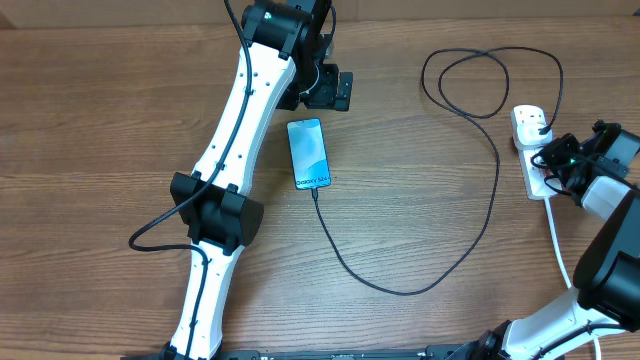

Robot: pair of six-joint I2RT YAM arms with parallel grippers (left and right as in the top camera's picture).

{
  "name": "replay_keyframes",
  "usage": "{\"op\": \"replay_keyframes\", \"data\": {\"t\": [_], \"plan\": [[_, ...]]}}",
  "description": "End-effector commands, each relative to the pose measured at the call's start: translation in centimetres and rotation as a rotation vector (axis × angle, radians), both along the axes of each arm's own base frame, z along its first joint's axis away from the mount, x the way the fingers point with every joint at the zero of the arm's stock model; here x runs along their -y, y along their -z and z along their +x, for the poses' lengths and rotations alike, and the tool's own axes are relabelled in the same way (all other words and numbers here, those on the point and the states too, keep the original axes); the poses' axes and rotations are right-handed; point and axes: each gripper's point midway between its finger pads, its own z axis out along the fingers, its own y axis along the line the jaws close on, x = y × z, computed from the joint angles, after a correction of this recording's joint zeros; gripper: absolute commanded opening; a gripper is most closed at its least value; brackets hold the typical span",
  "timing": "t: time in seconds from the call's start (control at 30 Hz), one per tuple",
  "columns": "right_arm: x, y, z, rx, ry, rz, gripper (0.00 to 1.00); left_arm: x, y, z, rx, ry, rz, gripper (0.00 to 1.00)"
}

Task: Plug charger to phone and switch on socket
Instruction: 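Press the orange switch on the white power strip with the right gripper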

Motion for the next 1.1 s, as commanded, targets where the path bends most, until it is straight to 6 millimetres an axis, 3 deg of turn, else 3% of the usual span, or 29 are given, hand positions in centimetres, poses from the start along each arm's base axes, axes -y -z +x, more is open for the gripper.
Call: {"op": "replay_keyframes", "data": {"t": [0.0, 1.07], "plan": [[-5.3, 1.6, 0.4, -0.030, -0.143, 0.100, 0.04, 0.0, -1.3, 0.3, 0.043, 0.002, -0.007, 1.00], [-11.8, 2.6, -0.5, -0.103, -0.338, 0.177, 0.04, 0.0, -1.3, 0.3, 0.042, -0.007, -0.008, 1.00]]}}
